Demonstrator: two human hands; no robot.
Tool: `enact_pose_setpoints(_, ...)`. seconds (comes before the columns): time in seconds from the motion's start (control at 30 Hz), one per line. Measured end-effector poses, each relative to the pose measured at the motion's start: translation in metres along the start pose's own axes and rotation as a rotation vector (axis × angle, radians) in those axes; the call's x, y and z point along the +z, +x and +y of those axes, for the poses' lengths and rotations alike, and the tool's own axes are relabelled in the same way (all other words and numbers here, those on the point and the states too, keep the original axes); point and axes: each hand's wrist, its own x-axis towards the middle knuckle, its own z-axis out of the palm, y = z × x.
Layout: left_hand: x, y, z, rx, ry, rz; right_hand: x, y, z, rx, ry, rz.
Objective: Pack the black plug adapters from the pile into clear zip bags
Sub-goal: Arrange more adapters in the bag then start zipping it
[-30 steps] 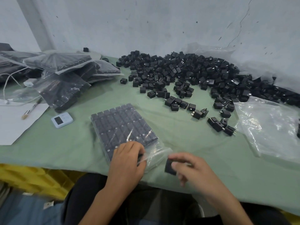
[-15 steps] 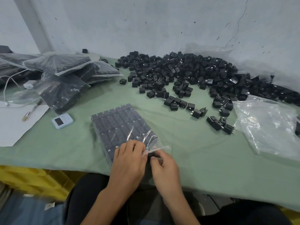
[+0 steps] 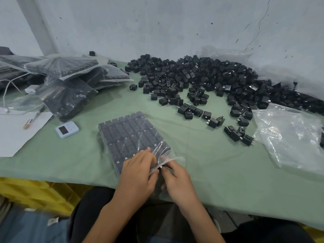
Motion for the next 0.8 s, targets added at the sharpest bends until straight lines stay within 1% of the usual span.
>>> enact_pose_setpoints(0.1, -0.006, 0.001, -0.004, -0.040, -0.060, 0.006, -0.001, 0.001, -0.001, 0.022, 0.022, -0.004)
enact_pose_setpoints(0.3, -0.011, 0.007, -0.005, -0.052, -0.006, -0.033, -0.001, 0.003, 0.000, 0.045, 0.032, -0.015)
enact_pose_setpoints(0.57, -0.010, 0.005, -0.006, -0.012, 0.027, -0.043, 0.004, 0.006, 0.012, -0.014, -0.054, 0.079)
enact_pose_setpoints(0.8, -0.005, 0.004, -0.007, -0.024, 0.106, -0.074, 0.005, 0.006, 0.016, -0.038, -0.133, 0.163)
